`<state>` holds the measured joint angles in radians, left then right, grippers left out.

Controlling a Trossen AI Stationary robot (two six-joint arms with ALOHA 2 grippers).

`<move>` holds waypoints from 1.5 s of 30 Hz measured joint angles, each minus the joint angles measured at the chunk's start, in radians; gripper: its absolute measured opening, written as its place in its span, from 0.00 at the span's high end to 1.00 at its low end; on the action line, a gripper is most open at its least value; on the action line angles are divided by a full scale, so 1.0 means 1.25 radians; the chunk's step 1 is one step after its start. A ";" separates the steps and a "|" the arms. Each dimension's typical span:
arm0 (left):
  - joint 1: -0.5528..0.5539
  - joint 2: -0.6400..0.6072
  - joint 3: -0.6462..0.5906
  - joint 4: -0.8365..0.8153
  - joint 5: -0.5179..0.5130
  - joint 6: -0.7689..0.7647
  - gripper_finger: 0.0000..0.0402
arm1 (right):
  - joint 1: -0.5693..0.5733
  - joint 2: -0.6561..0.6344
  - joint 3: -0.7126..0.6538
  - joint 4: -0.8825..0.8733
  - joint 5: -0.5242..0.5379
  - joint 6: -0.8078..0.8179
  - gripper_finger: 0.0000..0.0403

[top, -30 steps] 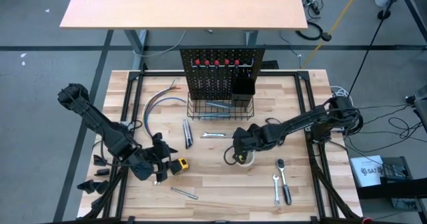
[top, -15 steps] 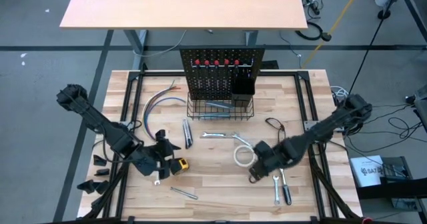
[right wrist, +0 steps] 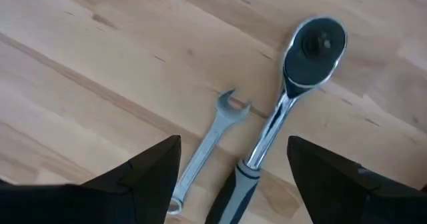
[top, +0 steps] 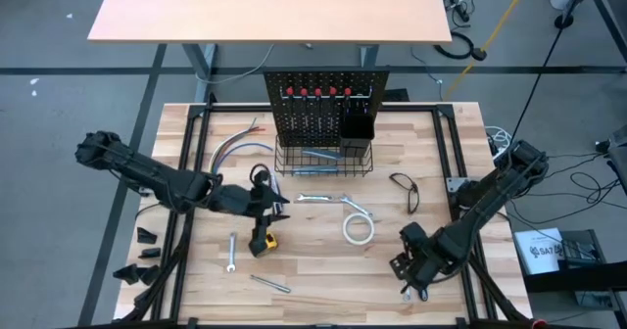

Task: Hang tools onto peg board
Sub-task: Put the ratchet wrench into the pegboard bin

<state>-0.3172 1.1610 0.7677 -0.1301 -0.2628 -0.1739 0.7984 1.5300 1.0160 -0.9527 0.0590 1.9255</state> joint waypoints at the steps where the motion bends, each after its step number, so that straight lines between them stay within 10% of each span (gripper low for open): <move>1: 0.010 0.000 0.000 0.008 0.011 0.004 0.52 | 0.008 0.003 -0.006 0.002 0.000 0.013 0.33; 11: 0.052 0.000 0.000 0.028 0.062 0.020 0.52 | 0.051 0.004 -0.120 0.090 0.037 0.072 0.36; 33: 0.052 0.000 0.000 0.029 0.062 -0.004 0.52 | 0.052 0.021 -0.208 0.181 0.078 0.077 0.91; 45: 0.052 -0.018 0.034 0.031 0.062 -0.002 0.52 | 0.011 0.028 -0.063 0.089 0.196 -0.021 0.91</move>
<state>-0.2527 1.1384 0.8096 -0.0914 -0.1856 -0.1769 0.8116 1.5654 0.9374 -0.8413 0.3043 1.8998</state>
